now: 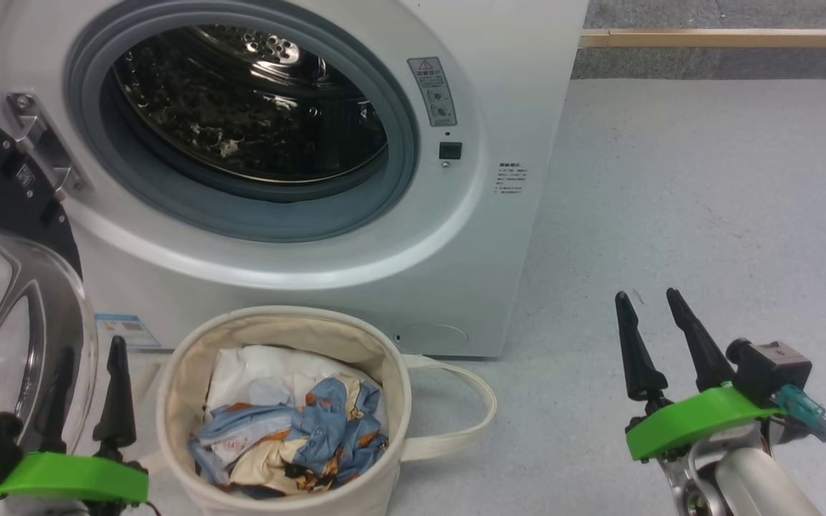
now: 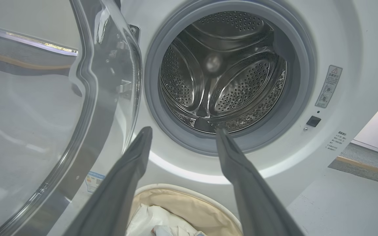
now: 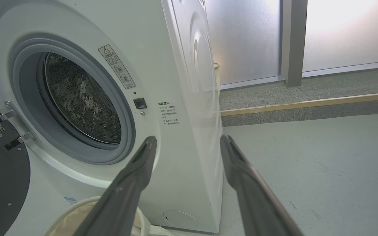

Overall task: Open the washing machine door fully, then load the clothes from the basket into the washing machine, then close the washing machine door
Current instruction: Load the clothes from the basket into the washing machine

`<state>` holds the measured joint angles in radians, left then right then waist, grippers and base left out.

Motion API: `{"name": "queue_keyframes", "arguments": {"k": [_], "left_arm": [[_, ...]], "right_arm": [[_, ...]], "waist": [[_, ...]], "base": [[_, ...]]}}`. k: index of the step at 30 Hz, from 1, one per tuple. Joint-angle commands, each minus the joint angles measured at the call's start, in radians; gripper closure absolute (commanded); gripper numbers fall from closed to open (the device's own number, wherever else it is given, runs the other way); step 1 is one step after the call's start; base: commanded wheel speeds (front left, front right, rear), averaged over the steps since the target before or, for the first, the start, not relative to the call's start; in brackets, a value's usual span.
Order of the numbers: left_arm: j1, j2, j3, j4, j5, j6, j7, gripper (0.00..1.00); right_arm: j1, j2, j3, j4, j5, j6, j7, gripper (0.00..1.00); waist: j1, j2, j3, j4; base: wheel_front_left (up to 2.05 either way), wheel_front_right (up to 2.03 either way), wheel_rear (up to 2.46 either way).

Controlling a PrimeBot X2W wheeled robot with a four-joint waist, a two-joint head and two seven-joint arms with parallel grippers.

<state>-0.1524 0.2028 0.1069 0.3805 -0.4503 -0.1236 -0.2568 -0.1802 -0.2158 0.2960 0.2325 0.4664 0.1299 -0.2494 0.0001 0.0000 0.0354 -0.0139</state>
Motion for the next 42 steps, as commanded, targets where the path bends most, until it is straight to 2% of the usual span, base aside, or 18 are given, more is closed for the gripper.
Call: {"name": "queue_keyframes", "arguments": {"k": [1, 29, 42], "left_arm": [[-0.048, 0.024, 0.029, -0.030, 0.011, -0.005, -0.005, 0.00], [-0.061, 0.014, 0.020, -0.029, 0.016, -0.007, -0.005, 0.00], [-0.093, -0.008, -0.009, 0.018, -0.011, -0.007, -0.005, 0.00]], "right_arm": [[-0.036, -0.002, 0.016, -0.028, -0.014, 0.001, -0.012, 0.00], [-0.043, 0.000, 0.021, -0.023, -0.015, 0.001, -0.012, 0.00], [-0.057, 0.006, 0.024, -0.024, -0.017, 0.001, -0.012, 0.00]], "waist": [[-0.0001, 0.0000, 0.002, -0.001], [-0.0001, 0.0000, 0.022, -0.012], [-0.0001, 0.0000, 0.063, -0.044]], "base": [[0.00, 0.00, 0.00], [0.00, 0.00, 0.00], [0.00, 0.00, 0.00]]}}
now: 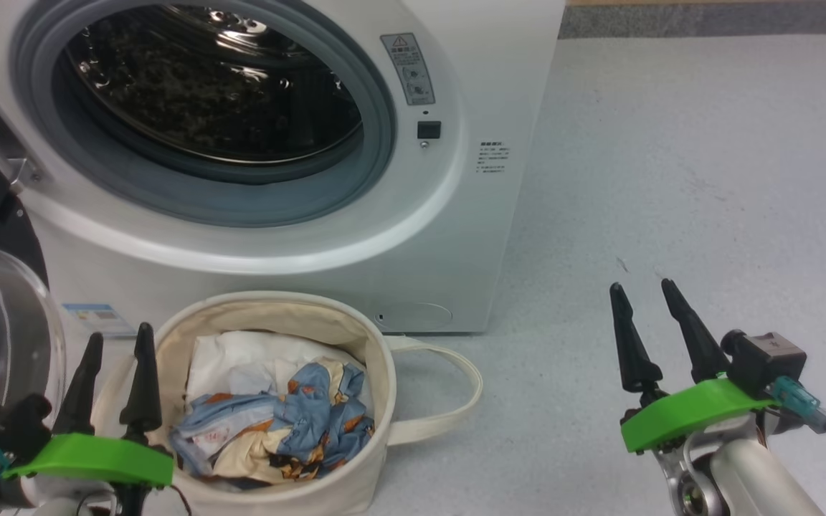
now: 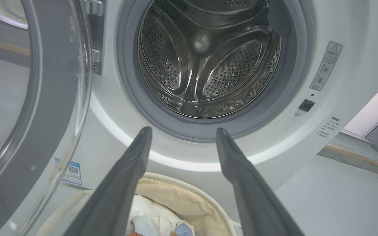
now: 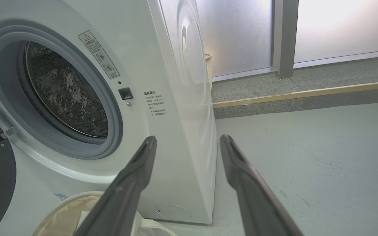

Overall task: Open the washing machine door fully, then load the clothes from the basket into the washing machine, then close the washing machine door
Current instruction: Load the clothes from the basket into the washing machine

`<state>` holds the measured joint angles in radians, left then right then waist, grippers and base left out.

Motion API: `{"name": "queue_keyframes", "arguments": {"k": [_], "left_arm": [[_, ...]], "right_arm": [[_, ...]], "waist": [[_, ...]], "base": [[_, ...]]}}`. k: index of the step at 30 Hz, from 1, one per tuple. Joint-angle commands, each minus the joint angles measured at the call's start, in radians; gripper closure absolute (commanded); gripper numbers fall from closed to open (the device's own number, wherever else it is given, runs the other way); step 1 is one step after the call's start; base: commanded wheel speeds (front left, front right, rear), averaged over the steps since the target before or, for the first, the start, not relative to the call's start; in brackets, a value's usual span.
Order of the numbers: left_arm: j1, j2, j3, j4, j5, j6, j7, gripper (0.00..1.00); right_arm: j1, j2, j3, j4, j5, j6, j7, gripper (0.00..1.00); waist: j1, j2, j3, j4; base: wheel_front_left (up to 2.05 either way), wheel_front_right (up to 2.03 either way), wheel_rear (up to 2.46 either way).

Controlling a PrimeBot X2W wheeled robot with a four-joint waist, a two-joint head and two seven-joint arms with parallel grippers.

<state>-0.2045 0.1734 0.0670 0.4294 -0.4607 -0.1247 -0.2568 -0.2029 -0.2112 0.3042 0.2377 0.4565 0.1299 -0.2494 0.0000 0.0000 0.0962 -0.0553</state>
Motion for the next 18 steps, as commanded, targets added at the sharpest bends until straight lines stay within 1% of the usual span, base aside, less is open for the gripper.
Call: {"name": "queue_keyframes", "arguments": {"k": [1, 6, 11, 18], "left_arm": [[-0.046, 0.019, 0.032, -0.025, 0.005, -0.005, -0.005, 0.00], [-0.071, -0.002, 0.038, 0.003, 0.028, -0.004, -0.005, 0.00], [-0.110, -0.014, 0.033, 0.039, 0.085, -0.004, -0.005, 0.00], [-0.178, -0.025, 0.042, 0.166, 0.138, -0.002, -0.005, 0.00]], "right_arm": [[-0.035, 0.002, 0.016, -0.030, -0.007, 0.001, -0.012, 0.00], [-0.043, 0.007, 0.021, -0.031, -0.009, 0.001, -0.012, 0.00], [-0.060, 0.013, 0.026, -0.033, -0.011, 0.001, -0.012, 0.00], [-0.089, 0.022, 0.021, -0.043, -0.026, 0.001, -0.012, 0.00]], "waist": [[0.0000, 0.0000, 0.006, -0.005], [0.0000, 0.0000, 0.035, -0.024], [0.0000, 0.0000, 0.081, -0.045], [0.0000, 0.0000, 0.152, -0.078]], "base": [[0.00, 0.00, 0.00], [0.00, 0.00, 0.00], [0.00, 0.00, 0.00], [0.00, 0.00, 0.00]]}}
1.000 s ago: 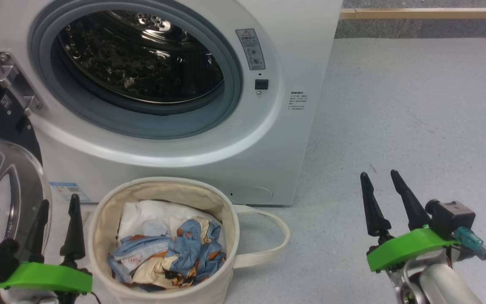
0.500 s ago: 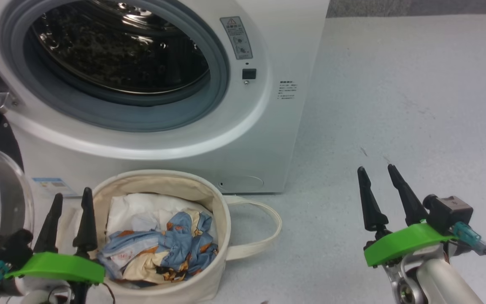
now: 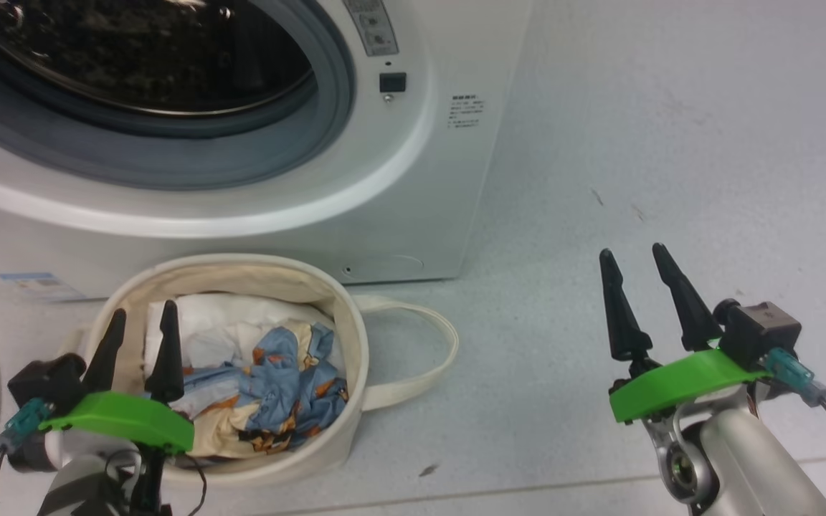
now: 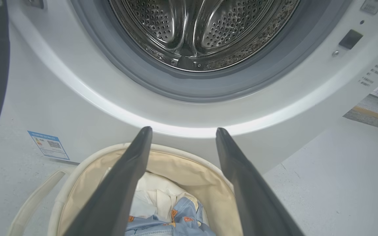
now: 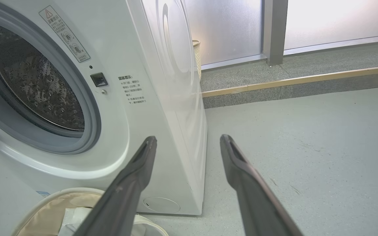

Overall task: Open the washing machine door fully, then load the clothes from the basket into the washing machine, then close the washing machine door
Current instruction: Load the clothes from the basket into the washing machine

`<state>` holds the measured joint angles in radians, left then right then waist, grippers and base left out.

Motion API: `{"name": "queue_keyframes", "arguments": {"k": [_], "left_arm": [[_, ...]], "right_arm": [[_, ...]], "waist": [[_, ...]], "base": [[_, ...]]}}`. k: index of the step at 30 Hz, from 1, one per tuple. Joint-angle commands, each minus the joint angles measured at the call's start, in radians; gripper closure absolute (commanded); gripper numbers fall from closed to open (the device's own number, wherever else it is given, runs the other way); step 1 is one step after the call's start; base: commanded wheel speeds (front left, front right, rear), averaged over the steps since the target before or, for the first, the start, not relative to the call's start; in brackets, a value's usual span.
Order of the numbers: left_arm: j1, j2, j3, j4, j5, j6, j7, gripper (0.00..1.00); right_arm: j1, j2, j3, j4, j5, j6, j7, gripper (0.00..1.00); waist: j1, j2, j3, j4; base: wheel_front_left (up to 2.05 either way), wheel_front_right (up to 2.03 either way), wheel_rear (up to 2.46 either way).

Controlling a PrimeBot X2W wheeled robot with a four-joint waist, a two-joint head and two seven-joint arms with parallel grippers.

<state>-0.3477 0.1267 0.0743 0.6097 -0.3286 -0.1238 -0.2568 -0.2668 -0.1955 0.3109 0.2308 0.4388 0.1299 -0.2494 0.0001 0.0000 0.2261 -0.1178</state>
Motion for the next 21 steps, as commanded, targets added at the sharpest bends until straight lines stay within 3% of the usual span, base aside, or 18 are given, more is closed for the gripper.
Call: {"name": "queue_keyframes", "arguments": {"k": [1, 11, 21], "left_arm": [[-0.045, 0.022, 0.034, 0.008, 0.011, -0.004, -0.005, 0.00], [-0.156, 0.055, -0.052, 0.300, 0.081, -0.006, -0.005, 0.00], [-0.288, 0.107, -0.238, 0.552, 0.180, -0.007, -0.005, 0.00]], "right_arm": [[-0.029, 0.008, 0.014, -0.037, -0.010, 0.001, -0.012, 0.00], [-0.060, 0.017, 0.013, -0.052, -0.032, 0.001, -0.012, 0.00], [-0.092, 0.028, 0.001, -0.083, -0.059, 0.001, -0.012, 0.00]], "waist": [[-0.0001, 0.0000, 0.031, -0.020], [-0.0001, 0.0000, 0.122, -0.051], [-0.0001, 0.0000, 0.238, -0.102]], "base": [[0.00, 0.00, 0.00], [0.00, 0.00, 0.00], [0.00, 0.00, 0.00]]}}
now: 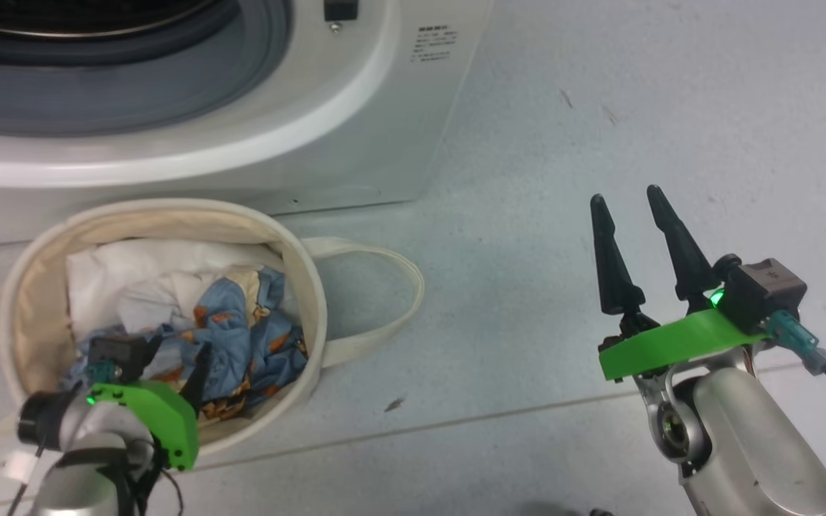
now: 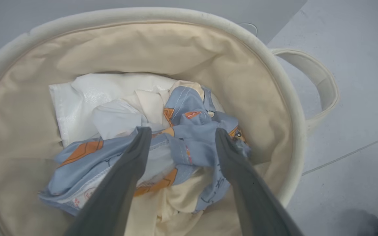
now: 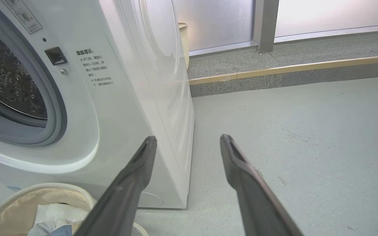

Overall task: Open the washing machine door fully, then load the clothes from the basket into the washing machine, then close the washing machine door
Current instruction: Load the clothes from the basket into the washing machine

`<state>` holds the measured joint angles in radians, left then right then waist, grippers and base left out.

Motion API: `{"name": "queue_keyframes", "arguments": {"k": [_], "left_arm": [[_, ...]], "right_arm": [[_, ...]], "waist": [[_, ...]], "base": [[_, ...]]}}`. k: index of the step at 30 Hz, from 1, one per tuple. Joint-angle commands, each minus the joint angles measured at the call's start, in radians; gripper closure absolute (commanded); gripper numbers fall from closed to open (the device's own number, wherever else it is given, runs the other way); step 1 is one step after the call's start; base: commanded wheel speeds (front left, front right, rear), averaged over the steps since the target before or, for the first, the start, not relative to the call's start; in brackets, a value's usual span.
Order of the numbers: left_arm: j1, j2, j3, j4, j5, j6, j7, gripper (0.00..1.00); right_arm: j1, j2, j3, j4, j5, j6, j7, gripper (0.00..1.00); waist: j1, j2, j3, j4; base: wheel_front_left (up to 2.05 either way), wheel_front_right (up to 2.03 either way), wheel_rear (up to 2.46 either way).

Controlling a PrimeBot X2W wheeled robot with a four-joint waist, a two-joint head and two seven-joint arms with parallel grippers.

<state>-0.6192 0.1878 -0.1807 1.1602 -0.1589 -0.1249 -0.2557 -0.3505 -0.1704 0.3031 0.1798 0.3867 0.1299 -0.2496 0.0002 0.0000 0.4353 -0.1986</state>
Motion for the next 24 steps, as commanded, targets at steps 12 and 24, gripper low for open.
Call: {"name": "queue_keyframes", "arguments": {"k": [12, 24], "left_arm": [[-0.110, 0.101, -0.076, 0.115, 0.083, 0.014, 0.042, 0.00], [-0.141, 0.176, -0.105, 0.129, 0.099, 0.075, 0.228, 0.00]], "right_arm": [[-0.019, 0.038, -0.015, -0.076, -0.029, 0.001, -0.012, 0.00], [-0.013, 0.073, -0.040, -0.117, -0.043, 0.001, -0.012, 0.00]], "waist": [[-0.0002, 0.0000, 0.147, -0.109], [-0.0002, 0.0000, 0.260, -0.167]], "base": [[0.00, 0.00, 0.00], [0.00, 0.00, 0.00]]}}
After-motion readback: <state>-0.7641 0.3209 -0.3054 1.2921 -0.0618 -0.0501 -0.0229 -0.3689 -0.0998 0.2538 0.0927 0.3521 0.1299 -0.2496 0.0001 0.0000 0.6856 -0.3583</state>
